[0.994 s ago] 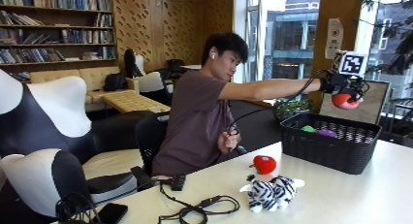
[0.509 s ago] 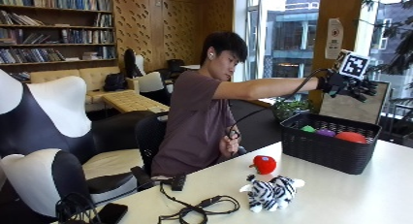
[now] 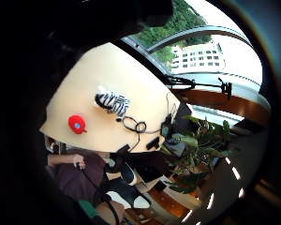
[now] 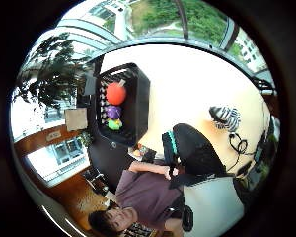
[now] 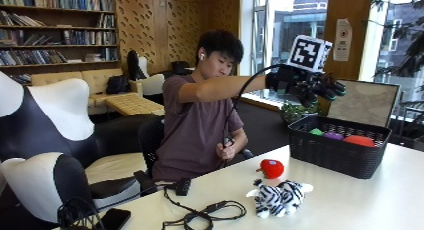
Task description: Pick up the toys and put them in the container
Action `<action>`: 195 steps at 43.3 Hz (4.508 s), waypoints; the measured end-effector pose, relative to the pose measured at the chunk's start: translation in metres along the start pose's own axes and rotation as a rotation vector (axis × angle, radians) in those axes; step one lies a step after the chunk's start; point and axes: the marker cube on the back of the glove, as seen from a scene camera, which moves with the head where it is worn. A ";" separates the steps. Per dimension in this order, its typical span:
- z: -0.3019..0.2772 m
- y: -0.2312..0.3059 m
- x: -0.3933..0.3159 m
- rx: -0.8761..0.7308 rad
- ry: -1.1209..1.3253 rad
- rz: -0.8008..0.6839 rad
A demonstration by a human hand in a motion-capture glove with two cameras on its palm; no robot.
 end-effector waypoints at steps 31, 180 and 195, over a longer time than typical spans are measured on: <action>0.309 -0.036 0.064 -0.057 -0.213 0.122; 0.320 0.061 -0.110 0.123 0.000 -0.403; 0.258 0.034 -0.125 0.080 -0.198 -0.442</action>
